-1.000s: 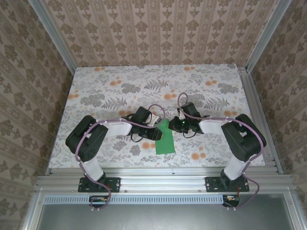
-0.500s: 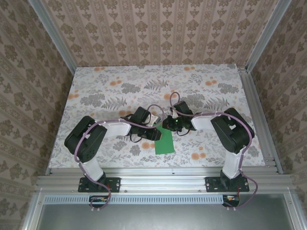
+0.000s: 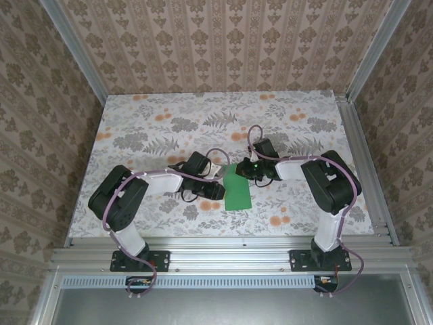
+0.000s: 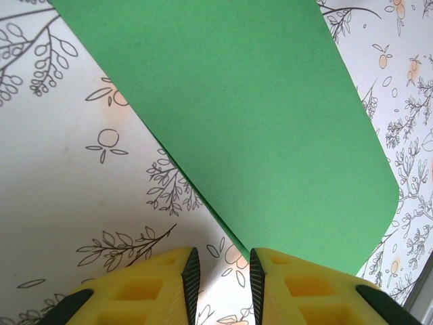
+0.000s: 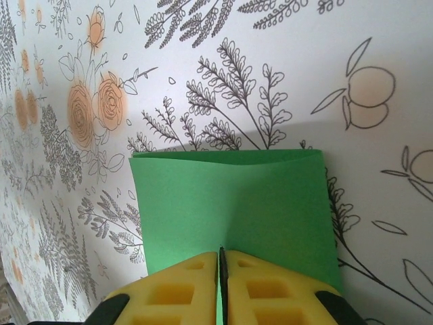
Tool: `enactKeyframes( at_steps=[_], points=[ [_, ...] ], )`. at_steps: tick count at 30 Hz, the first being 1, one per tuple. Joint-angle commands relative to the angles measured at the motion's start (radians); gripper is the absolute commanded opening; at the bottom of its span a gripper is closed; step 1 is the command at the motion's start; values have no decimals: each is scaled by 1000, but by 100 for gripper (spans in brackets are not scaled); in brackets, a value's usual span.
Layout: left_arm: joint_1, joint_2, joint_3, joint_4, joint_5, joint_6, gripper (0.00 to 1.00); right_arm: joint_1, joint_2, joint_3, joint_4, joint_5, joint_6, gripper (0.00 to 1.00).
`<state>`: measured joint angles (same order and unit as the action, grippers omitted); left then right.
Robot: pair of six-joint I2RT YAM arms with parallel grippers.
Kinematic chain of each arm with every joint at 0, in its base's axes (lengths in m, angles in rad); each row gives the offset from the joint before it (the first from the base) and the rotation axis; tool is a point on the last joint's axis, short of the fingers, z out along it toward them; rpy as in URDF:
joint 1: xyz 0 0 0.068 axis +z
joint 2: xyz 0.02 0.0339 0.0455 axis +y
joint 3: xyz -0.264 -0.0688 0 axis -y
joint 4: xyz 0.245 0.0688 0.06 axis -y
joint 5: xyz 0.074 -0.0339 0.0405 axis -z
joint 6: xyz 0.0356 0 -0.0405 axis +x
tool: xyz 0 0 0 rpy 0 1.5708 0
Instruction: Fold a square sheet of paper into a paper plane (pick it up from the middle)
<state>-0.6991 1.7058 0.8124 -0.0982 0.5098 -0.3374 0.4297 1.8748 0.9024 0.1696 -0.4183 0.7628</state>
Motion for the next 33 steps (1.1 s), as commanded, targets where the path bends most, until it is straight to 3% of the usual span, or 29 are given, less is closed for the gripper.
enactKeyframes(
  at_steps=[1,12,17,33],
  points=[
    [10,-35,-16,-64,-14,3,30,1,38,-23,-11,10,0,13],
    [-16,-146,66,-19,26,-97,31,17,19,-85,56,-24,80,13],
    [-47,-75,83,22,43,-110,31,24,29,-76,76,-85,157,14],
    [-112,88,58,48,26,-87,30,26,47,-39,42,-69,136,15]
  ],
)
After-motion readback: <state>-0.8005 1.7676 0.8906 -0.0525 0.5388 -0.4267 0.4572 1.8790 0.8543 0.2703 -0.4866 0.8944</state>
